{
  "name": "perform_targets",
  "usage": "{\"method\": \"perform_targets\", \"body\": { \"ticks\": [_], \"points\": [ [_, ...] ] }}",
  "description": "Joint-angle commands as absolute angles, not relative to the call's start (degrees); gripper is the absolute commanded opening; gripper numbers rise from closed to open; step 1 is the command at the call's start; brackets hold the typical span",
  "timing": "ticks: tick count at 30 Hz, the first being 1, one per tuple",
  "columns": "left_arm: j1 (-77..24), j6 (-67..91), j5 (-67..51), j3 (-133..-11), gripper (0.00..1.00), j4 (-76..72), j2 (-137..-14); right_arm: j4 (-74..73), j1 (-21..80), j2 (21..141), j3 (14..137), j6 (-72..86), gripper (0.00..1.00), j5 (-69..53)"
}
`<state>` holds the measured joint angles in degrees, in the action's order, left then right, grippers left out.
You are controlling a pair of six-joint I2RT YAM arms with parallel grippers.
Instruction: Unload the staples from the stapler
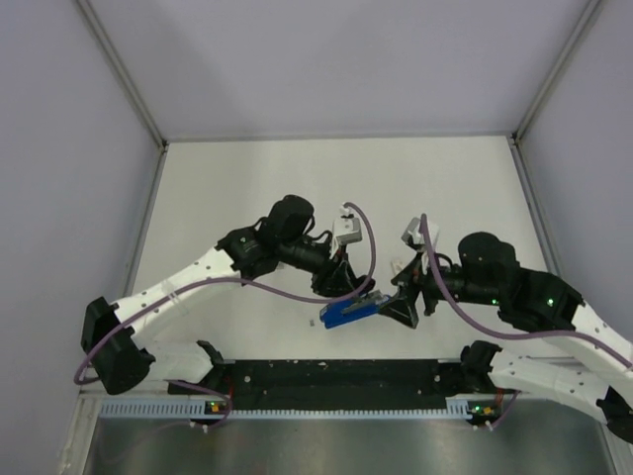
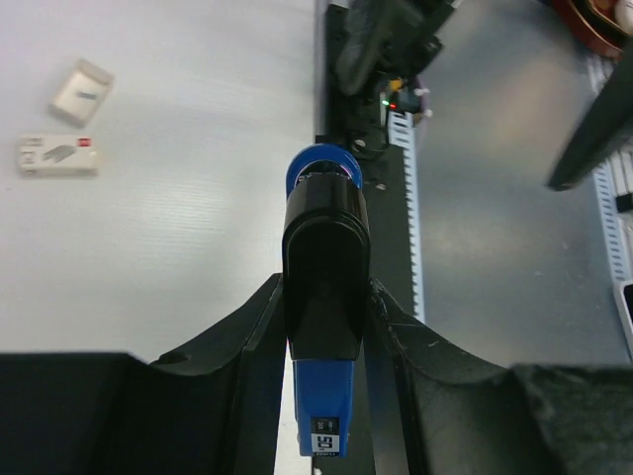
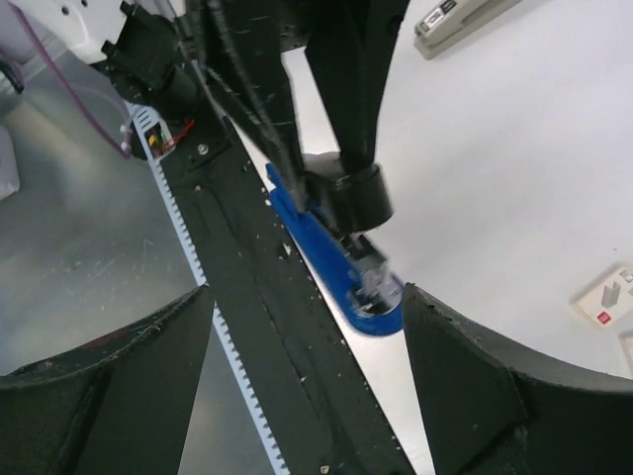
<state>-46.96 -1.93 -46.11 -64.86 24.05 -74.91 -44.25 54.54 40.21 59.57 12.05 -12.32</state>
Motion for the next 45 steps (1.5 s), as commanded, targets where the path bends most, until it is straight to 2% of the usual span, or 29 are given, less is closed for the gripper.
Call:
{"method": "perform_targets", "body": {
  "ticks": [1, 8, 17, 27, 32, 37, 41, 45],
  "points": [
    [-49.74, -0.18, -53.78, -63.02, 0.00, 19.43, -68.39, -45.00, 54.05, 43.24, 61.88, 8.18, 0.76, -18.80],
    [-51.68, 5.01, -55.19, -59.85, 0.00, 14.77, -63.28, -40.79, 54.05, 41.66, 58.80, 6.50, 0.74, -23.11],
    [-52.12, 7.38, -55.20, -59.41, 0.00, 10.73, -63.98, -36.30, 54.05, 42.72, 55.55, 8.70, 0.69, -26.80],
    [-52.12, 9.75, -53.97, -58.62, 0.00, 5.72, -63.81, -32.35, 54.14, 42.63, 51.16, 9.58, 0.50, -29.97],
    [-52.03, 13.53, -51.33, -56.61, 0.00, -2.08, -62.49, -29.89, 54.14, 40.52, 48.26, 10.98, 0.46, -30.24],
    [-51.94, 17.39, -47.73, -54.58, 0.00, -9.83, -61.44, -26.99, 54.05, 37.89, 44.92, 13.97, 0.36, -28.04],
    [-51.86, 18.98, -49.30, -54.75, 0.00, -12.22, -62.31, -26.72, 54.05, 35.34, 44.30, 15.03, 0.38, -25.67],
    [-52.03, 18.99, -52.38, -55.63, 0.00, -11.17, -63.46, -29.35, 54.14, 34.02, 46.84, 14.68, 0.57, -23.82]
  ]
}}
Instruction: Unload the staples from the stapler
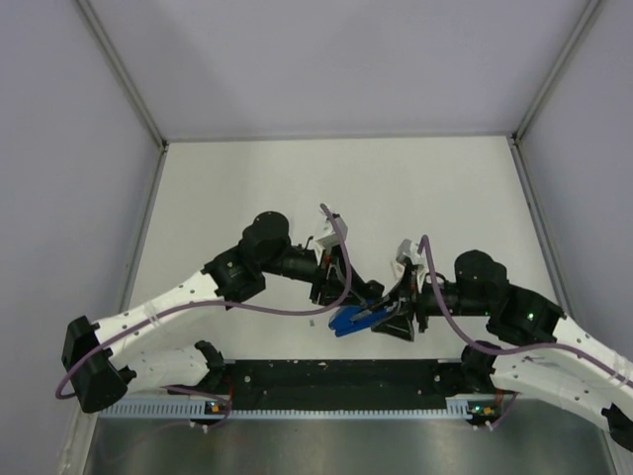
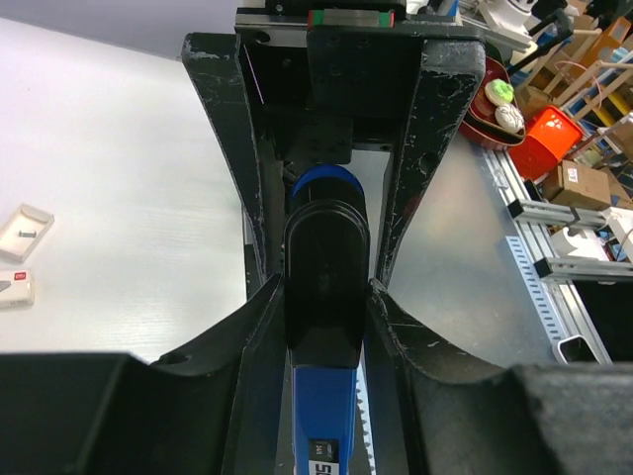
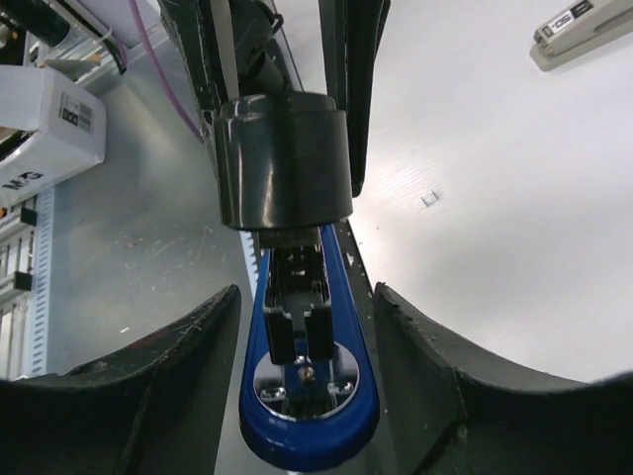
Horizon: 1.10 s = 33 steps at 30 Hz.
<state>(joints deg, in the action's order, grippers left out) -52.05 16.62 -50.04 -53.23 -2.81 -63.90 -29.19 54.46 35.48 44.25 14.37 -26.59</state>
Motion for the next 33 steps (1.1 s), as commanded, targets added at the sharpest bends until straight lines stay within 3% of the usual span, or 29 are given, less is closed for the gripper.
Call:
{"method": "perform_targets", "body": {
  "ticks": [1, 7, 13, 33],
  "points": [
    [-52.03, 18.55, -52.90, -55.72, 0.00, -10.38, -63.46, -30.49, 54.14, 33.75, 47.80, 14.33, 0.60, -23.21],
    [-52.29, 15.74, -54.84, -55.90, 0.00, -5.11, -62.93, -34.89, 54.05, 33.05, 52.90, 12.05, 0.67, -20.13],
    [-52.73, 14.33, -55.46, -55.63, 0.00, -2.64, -61.96, -37.00, 54.05, 33.57, 56.16, 9.84, 0.67, -19.42],
    [-52.82, 15.73, -57.04, -56.42, 0.00, -5.18, -61.26, -33.31, 54.05, 38.50, 53.97, 10.98, 0.41, -28.03]
  ]
}}
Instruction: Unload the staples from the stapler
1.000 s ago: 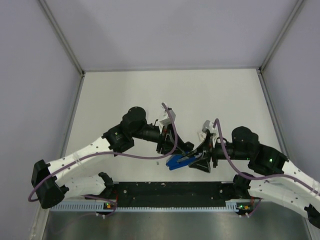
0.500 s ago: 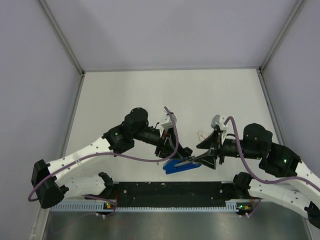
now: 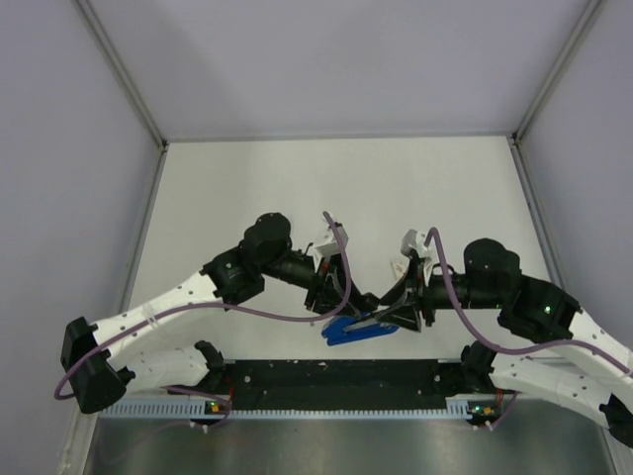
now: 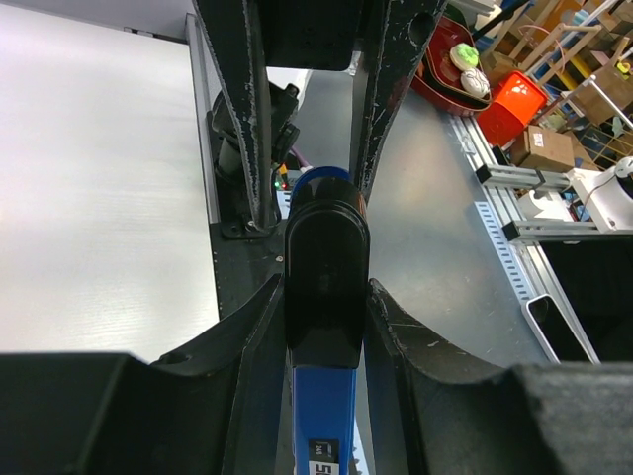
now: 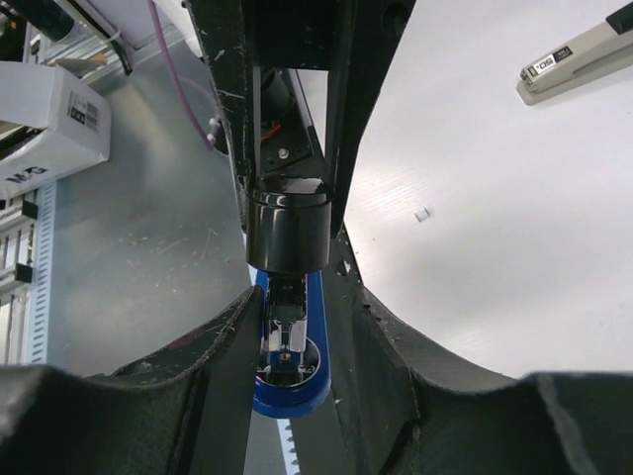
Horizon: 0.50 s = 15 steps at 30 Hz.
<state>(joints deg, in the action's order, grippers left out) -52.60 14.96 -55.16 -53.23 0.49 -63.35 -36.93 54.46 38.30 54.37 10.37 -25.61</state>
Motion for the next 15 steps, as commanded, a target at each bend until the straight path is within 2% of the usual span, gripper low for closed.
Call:
{"method": "perform_targets", "body": {
  "ticks": [1, 7, 15],
  "points": [
    [-52.82, 15.91, -57.04, -56.43, 0.00, -5.53, -61.35, -32.79, 54.14, 38.41, 53.62, 11.25, 0.40, -28.21],
    [-52.82, 18.63, -57.13, -56.34, 0.00, -9.49, -61.96, -31.29, 54.05, 37.71, 51.16, 12.56, 0.27, -29.53],
    [-52.73, 22.05, -54.05, -55.20, 0.00, -15.37, -61.35, -28.92, 54.14, 33.58, 46.06, 15.47, 0.24, -29.45]
  ]
}}
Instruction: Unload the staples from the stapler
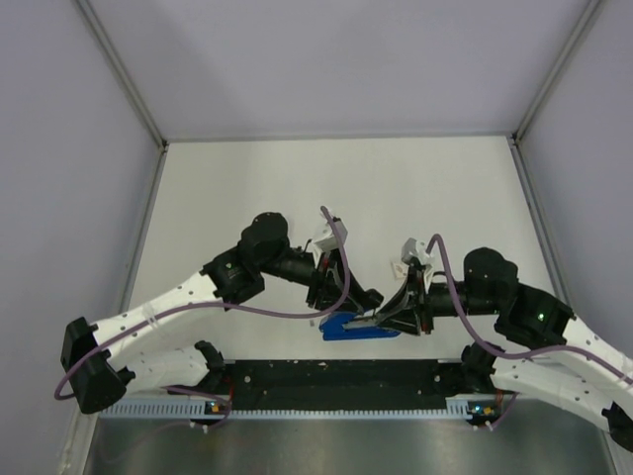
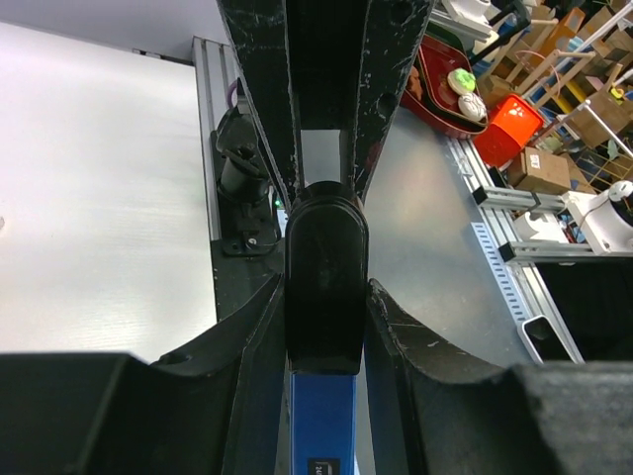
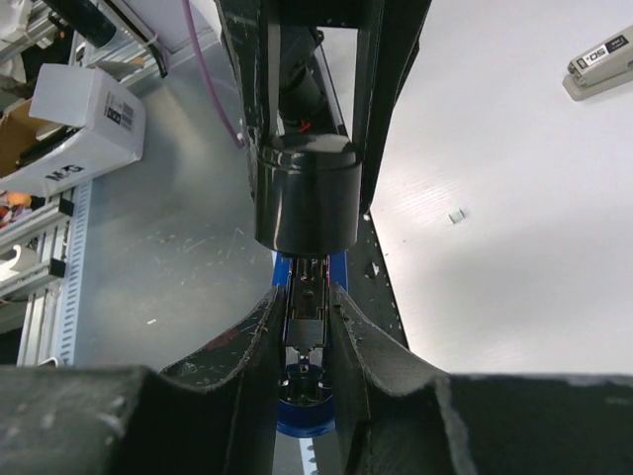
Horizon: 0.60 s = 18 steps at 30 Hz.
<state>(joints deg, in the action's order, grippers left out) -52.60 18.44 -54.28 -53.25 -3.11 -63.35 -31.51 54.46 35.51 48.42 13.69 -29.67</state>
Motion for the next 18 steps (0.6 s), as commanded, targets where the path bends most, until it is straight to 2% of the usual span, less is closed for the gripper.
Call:
{"method": "perform_targets", "body": {
  "ticks": [1, 12, 18],
  "points": [
    [-52.73, 22.58, -53.62, -55.02, 0.00, -16.69, -61.43, -28.65, 54.14, 33.23, 45.53, 15.82, 0.24, -29.27],
    [-51.86, 31.81, -44.22, -50.54, 0.00, -33.29, -60.12, -20.75, 54.05, 29.00, 37.71, 23.64, 0.16, -27.16],
    [-51.77, 34.89, -31.93, -46.50, 0.00, -41.21, -58.63, -13.99, 54.14, 29.36, 33.14, 28.47, 0.11, -26.02]
  ]
}}
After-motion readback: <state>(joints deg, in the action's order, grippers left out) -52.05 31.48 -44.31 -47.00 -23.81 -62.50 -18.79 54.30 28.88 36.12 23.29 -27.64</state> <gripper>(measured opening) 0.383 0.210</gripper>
